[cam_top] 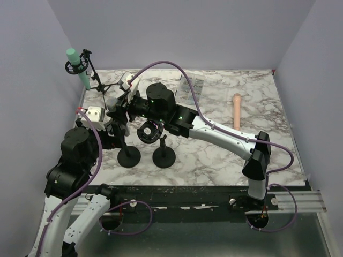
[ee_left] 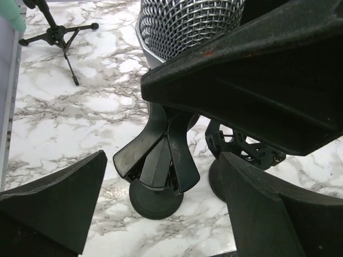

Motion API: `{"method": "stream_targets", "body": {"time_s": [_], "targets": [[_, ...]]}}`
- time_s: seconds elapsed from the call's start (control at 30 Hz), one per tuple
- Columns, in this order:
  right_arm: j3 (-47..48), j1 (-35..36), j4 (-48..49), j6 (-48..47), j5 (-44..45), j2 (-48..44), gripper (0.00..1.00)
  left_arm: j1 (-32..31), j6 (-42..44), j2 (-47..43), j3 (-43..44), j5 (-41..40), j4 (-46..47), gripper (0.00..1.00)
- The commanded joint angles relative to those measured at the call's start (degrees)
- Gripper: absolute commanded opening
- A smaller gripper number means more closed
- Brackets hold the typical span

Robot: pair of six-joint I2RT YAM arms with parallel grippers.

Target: Remove the microphone from the stand

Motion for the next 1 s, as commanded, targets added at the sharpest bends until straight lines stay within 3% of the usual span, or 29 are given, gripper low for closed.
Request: {"method": "stream_targets", "body": {"time_s": [0.0,0.03,0.07,0.33,0.73,0.97], "targets": [[1.8,0.3,-2.7,1.9,-2.7,0.0,0.01,-0.2,3.4,1.0,-0.3,3.7,1.6,0.7],[1.9,0.3,-2.7,1.9,-2.6,0.1,0.01,-0.2,4.8,1.6,0.1,5.4,1.2,0.41],[2.0,0.3,-2.7,2.0,-2.5,0.1,0.01,-0.2,5.1,2.5,0.8,5.7,0.3,0.02],[4.6,0.3,-2.2,2.5,-0.6,0.7,0.01,-0.2,3.8,0.8,-1.1,4.4,-1.7,0.0],[17.9,0.3,-0.7,2.2,4.4,2.5,0.01,-0.2,3.4,-1.1,-2.3,5.2,-2.7,0.0],[11.7,0.2,9.1,1.1,10.9,-5.3,0.01,-0.2,3.0,-1.9,-3.0,5.7,-2.8,0.0]]}}
